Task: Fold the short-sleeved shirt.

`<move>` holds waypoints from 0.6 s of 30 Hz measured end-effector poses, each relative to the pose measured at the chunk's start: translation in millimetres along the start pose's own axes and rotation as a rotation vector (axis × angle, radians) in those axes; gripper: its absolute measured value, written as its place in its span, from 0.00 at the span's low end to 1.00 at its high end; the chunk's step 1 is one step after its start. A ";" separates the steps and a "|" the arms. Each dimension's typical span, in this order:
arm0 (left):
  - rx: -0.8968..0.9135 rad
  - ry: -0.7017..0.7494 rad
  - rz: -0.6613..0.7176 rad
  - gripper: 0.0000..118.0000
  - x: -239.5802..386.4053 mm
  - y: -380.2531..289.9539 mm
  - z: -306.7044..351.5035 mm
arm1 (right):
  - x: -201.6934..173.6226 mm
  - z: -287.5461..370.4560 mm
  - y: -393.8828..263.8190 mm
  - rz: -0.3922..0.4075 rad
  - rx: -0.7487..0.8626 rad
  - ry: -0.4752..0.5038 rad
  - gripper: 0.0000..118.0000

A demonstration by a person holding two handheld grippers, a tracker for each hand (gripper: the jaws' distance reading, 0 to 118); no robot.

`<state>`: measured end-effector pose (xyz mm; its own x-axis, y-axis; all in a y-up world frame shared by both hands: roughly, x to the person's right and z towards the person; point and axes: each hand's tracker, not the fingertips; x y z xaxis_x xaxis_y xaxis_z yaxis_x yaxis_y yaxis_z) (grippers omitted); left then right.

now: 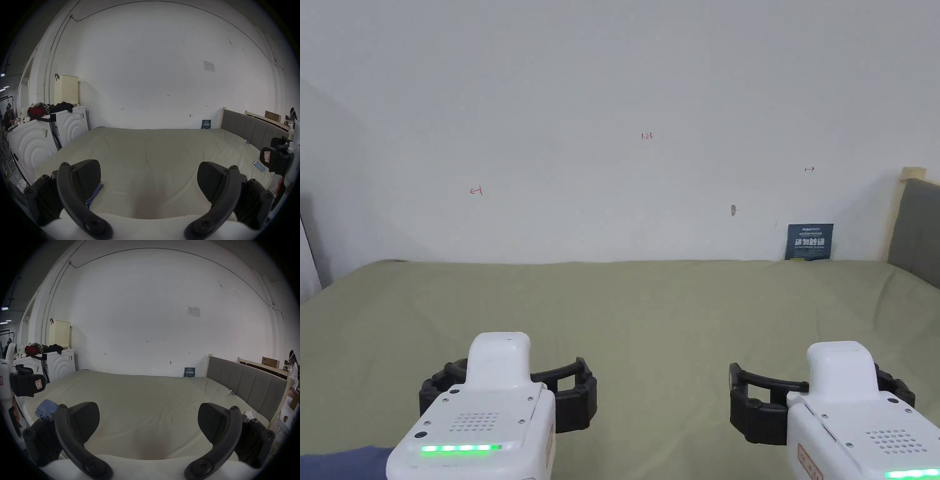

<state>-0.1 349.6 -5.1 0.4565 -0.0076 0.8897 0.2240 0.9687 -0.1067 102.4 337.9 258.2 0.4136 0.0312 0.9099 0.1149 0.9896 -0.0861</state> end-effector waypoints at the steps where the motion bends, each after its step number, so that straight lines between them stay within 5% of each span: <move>1: 0.000 -0.003 -0.001 1.00 0.4 -0.2 0.1 | 0.1 -0.1 0.0 0.001 0.001 -0.001 1.00; 18: -0.010 -0.002 -0.006 1.00 2.3 -1.0 -0.9 | 0.1 -1.1 -1.9 0.000 -0.007 0.001 1.00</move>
<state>1.5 348.4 -3.3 0.4534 -0.0124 0.8912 0.2348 0.9663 -0.1060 103.1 335.9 258.0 0.4142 0.0310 0.9097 0.1212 0.9886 -0.0888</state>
